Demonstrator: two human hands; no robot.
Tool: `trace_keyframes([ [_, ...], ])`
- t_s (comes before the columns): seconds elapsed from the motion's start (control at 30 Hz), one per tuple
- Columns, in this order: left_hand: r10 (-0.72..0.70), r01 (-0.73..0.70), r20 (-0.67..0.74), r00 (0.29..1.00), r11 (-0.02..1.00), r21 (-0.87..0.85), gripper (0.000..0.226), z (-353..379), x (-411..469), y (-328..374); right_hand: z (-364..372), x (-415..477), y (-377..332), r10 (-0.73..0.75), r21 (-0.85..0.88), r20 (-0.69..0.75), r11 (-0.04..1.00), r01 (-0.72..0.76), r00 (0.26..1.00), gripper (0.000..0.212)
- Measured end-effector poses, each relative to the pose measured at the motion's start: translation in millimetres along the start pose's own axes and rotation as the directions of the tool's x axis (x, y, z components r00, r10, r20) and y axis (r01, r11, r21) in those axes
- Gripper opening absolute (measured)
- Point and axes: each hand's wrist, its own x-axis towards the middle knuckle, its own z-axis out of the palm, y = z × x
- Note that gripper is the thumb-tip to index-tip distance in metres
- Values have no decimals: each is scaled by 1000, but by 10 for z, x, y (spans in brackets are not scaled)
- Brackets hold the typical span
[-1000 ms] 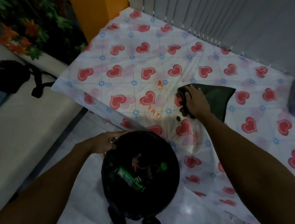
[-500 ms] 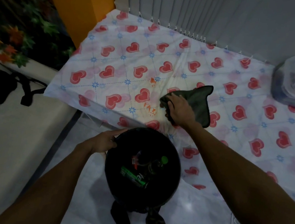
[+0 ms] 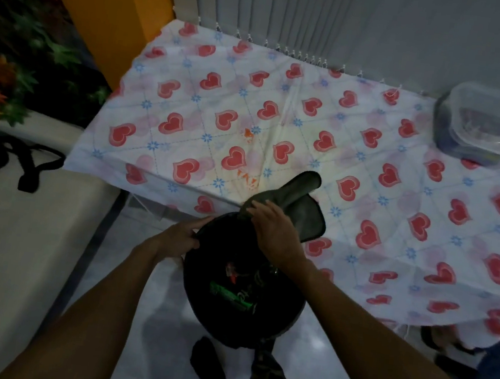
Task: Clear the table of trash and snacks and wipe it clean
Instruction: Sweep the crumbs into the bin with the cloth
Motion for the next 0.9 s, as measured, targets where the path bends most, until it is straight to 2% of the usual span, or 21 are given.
trace_keyframes([
  [0.13,-1,1,2,1000,1000,24,88,-8,-16,20,65,-228,-133,-55,34,54,998,53,997,33],
  [0.37,4,-4,4,1000,1000,24,90,2,-30,24,16,-386,-167,34,157,22,987,-37,999,34],
  [0.43,16,-16,-1,1000,999,35,91,4,-30,26,-44,-385,-167,83,228,-12,971,-78,996,33],
  [0.53,35,-35,0,999,997,70,92,7,-36,18,-190,-370,-180,180,392,-144,913,-111,973,28],
  [0.63,42,-42,-4,999,997,67,91,8,-60,17,-321,-388,-169,323,490,-218,852,-183,921,27],
  [0.73,54,-54,8,999,997,47,88,10,-108,39,-442,-414,-139,563,598,-184,715,-363,806,26],
  [0.9,81,-82,8,997,997,12,86,-16,-226,30,-547,-545,-70,721,668,-178,588,-456,669,30],
])
